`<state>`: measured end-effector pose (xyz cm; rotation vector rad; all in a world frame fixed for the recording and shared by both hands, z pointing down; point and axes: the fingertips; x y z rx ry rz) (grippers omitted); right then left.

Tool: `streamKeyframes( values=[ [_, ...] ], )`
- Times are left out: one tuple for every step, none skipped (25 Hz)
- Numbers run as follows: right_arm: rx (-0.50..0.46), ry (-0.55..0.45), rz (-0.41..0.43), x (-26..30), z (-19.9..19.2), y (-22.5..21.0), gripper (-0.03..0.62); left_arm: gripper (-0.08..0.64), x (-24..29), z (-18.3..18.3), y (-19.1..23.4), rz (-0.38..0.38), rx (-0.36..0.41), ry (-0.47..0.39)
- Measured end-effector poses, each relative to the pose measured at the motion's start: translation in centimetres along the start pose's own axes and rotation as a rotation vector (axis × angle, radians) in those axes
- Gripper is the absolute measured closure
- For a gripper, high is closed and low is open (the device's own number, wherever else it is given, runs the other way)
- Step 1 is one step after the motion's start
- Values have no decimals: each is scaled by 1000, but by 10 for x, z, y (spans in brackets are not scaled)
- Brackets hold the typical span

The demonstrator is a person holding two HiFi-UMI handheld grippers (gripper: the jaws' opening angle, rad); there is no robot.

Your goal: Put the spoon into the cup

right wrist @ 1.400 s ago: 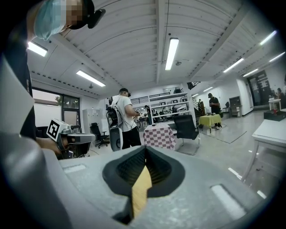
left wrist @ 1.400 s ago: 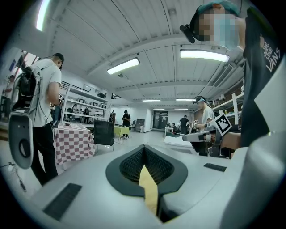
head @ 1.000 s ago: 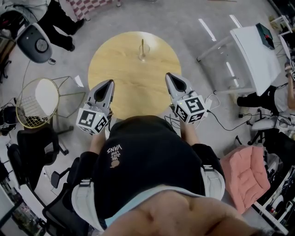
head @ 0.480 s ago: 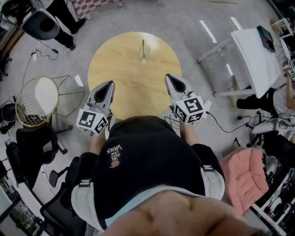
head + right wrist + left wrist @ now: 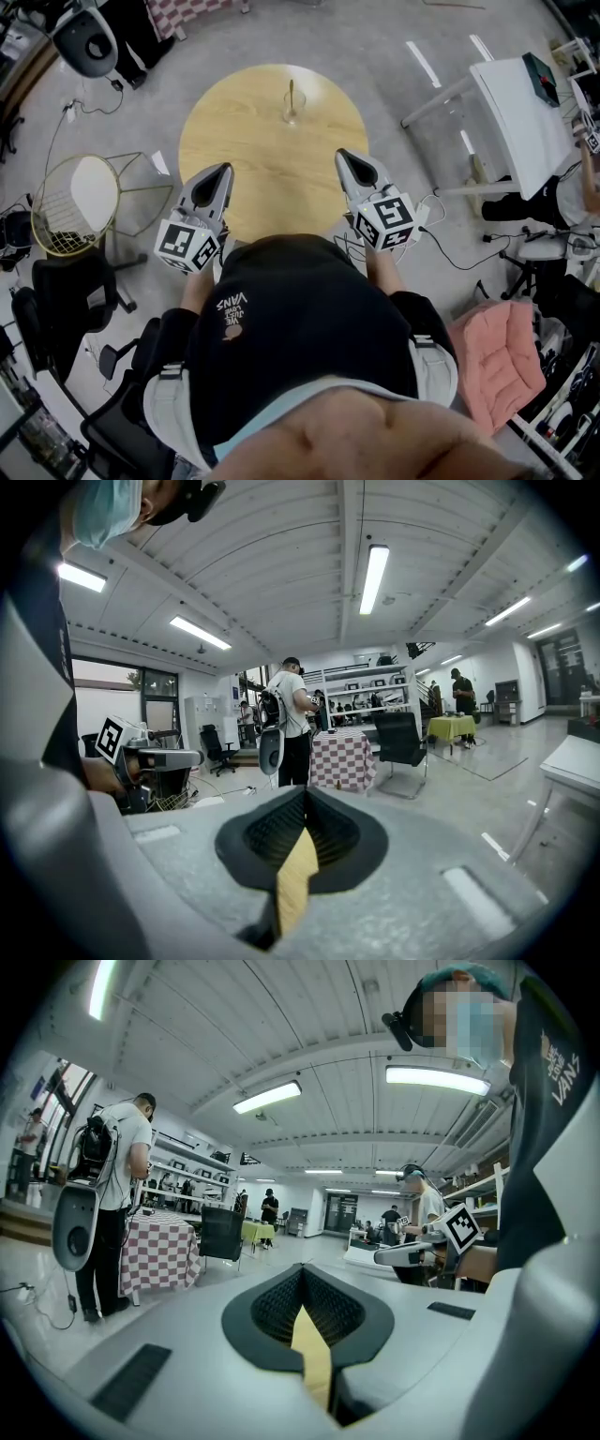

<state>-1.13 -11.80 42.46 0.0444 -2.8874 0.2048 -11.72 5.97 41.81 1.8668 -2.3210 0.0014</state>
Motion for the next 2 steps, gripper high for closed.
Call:
streamKeyframes(
  values=[
    [0, 0, 0, 0, 0, 0, 595, 552, 0, 0, 0, 0, 1, 1],
    [-1, 0, 1, -1, 0, 0, 595, 552, 0, 0, -1, -1, 2, 2]
  ],
)
Point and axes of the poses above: the fingertips, and each gripper's own axes: x forward along the fingers, y to its left, z out of its top, and after that the axes turned 2 degrees about x, right-handed
